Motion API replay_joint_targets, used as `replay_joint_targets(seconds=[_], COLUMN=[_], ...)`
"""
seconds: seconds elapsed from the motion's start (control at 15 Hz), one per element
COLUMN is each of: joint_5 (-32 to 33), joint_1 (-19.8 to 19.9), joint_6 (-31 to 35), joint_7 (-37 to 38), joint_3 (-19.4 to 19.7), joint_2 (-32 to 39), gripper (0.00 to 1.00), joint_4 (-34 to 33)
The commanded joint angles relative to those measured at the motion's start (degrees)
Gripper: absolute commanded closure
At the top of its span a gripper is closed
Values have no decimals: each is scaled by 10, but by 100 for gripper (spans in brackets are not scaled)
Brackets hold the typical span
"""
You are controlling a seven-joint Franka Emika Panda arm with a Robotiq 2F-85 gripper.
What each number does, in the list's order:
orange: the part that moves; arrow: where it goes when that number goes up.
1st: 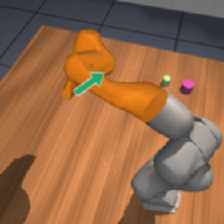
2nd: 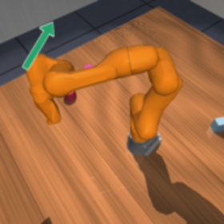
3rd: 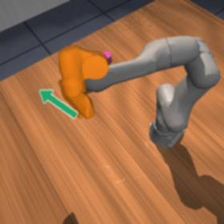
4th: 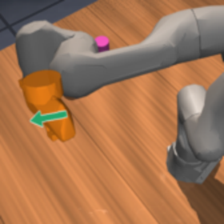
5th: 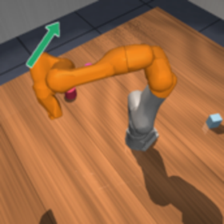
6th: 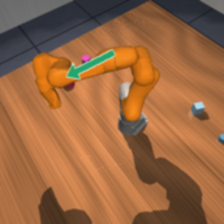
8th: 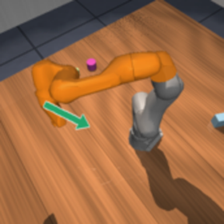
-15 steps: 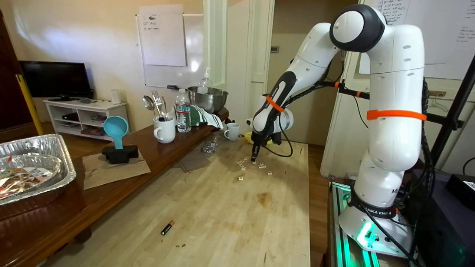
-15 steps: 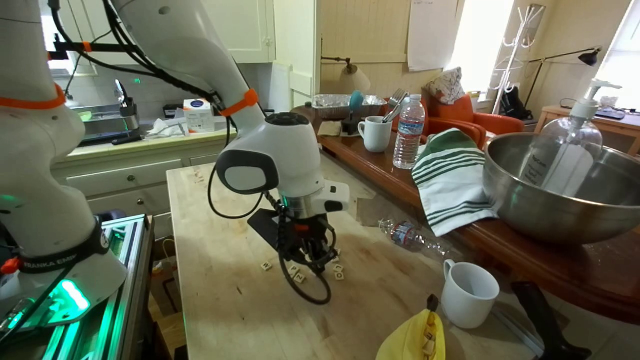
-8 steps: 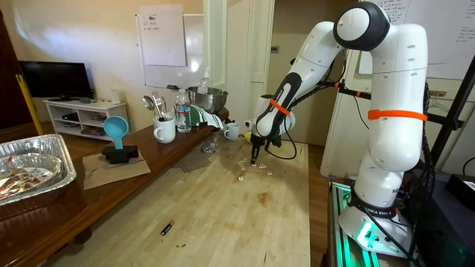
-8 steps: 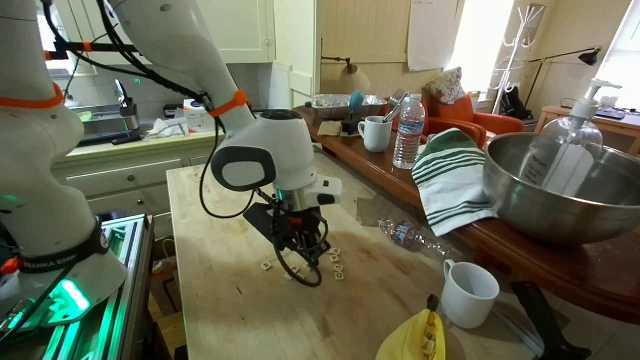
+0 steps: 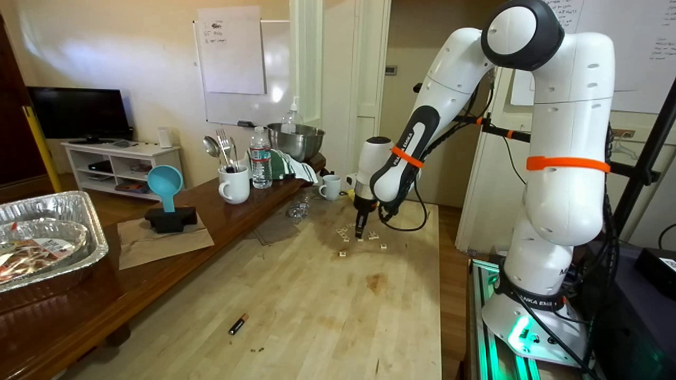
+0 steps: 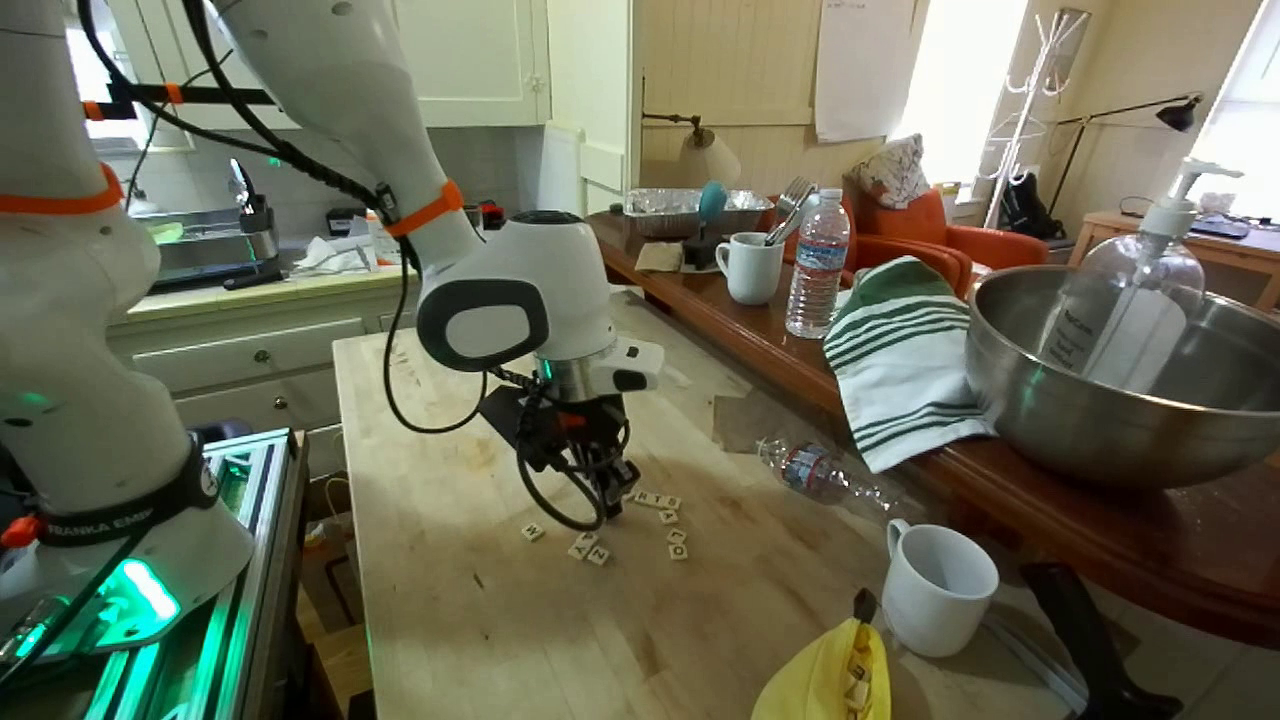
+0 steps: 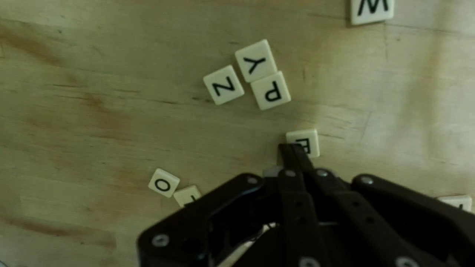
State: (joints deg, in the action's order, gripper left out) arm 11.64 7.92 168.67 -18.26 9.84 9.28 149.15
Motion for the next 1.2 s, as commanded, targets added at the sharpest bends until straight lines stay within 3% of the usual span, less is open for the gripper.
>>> replay_joint_targets(seconds=[0.0, 1.13], joint_5=[18, -2], joint_1=[-23, -58], joint_6=[-9, -13], joint_7=[58, 125], joint_3=[-4, -39], joint_2=[17, 29], gripper=[100, 100], joint_4=[17, -2])
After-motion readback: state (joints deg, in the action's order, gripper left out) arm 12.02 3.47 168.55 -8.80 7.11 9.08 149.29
